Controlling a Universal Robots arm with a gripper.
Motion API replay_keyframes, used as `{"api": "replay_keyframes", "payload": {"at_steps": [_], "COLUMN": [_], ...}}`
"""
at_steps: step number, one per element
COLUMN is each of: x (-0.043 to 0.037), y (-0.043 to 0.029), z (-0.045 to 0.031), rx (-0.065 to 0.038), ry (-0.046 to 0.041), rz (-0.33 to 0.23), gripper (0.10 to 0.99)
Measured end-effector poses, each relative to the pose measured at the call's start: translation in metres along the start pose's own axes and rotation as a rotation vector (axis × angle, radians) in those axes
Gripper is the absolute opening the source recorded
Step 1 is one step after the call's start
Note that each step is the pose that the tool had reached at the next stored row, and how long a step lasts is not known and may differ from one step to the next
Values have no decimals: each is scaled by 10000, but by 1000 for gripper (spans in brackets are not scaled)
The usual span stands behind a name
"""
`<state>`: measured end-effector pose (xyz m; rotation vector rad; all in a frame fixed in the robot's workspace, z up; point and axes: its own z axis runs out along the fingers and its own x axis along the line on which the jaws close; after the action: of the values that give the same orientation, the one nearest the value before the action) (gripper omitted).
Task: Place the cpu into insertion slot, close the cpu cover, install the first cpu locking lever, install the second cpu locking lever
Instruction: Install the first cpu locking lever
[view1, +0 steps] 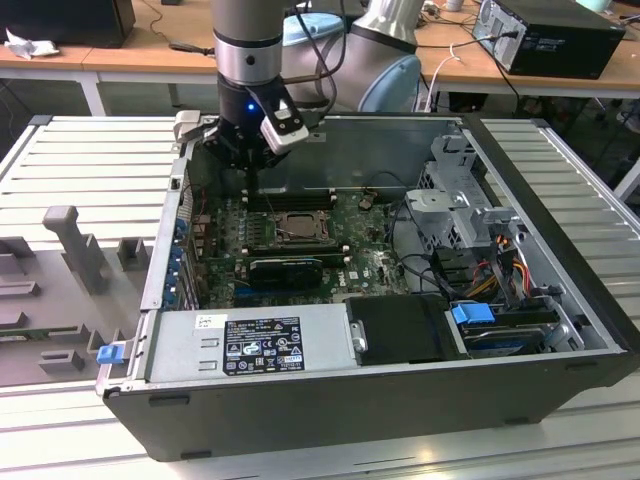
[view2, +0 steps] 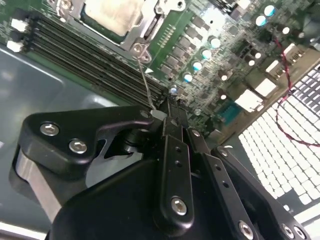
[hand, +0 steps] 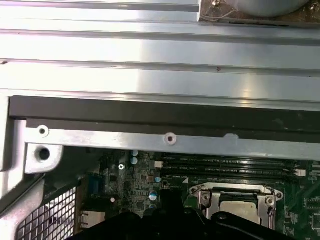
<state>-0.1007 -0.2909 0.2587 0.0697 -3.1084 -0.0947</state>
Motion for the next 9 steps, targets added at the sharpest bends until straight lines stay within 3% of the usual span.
{"api": "replay_keyframes", "payload": {"at_steps": [9], "x": [-75], "y": [-4], "z": [9], "rx": [1], "ry": [-1], "rz": [-1], "gripper": [106]}}
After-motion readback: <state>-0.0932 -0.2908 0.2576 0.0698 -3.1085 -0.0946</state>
